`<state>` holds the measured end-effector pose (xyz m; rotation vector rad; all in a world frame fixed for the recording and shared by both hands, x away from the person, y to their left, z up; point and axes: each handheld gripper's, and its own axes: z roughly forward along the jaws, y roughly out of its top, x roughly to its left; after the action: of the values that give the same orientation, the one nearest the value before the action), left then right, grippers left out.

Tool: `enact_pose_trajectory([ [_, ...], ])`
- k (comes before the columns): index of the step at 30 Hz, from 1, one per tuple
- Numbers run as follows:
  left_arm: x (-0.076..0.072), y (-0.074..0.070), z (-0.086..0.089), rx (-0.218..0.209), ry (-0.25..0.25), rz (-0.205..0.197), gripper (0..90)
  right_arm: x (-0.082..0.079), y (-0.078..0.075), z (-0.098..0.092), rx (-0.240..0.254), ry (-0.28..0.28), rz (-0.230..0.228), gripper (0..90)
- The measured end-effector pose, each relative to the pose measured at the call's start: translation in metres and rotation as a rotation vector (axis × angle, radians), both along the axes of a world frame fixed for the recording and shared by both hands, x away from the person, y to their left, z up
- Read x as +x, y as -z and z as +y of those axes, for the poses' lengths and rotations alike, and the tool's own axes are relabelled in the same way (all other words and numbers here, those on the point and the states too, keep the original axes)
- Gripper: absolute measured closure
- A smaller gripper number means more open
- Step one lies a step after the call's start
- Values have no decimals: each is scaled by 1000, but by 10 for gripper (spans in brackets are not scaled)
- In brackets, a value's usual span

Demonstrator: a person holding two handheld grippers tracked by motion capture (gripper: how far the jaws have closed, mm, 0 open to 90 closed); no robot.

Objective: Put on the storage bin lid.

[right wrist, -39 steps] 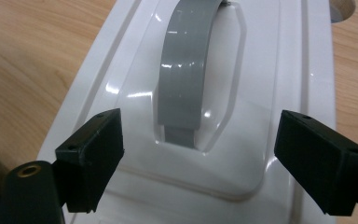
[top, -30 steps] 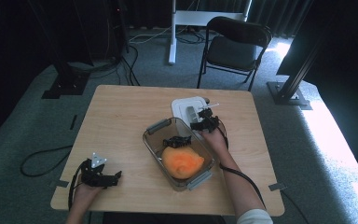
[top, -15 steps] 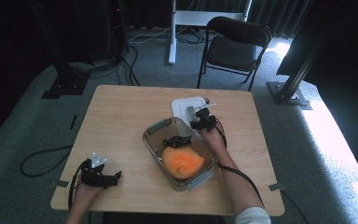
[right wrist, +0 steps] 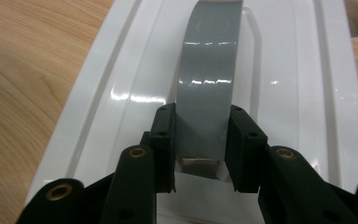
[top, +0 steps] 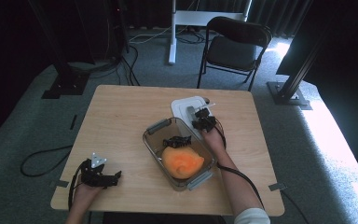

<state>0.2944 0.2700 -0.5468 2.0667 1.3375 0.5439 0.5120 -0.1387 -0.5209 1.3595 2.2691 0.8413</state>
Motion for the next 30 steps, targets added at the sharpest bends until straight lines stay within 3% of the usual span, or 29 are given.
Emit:
enact_pose_trajectory([
  [21, 0, 0, 0, 3, -1, -1, 2, -21, -17, -32, 52, 8, -32, 674],
  [30, 0, 0, 0, 3, -2, -1, 2, -40, -33, -50, 67, 12, -65, 675],
])
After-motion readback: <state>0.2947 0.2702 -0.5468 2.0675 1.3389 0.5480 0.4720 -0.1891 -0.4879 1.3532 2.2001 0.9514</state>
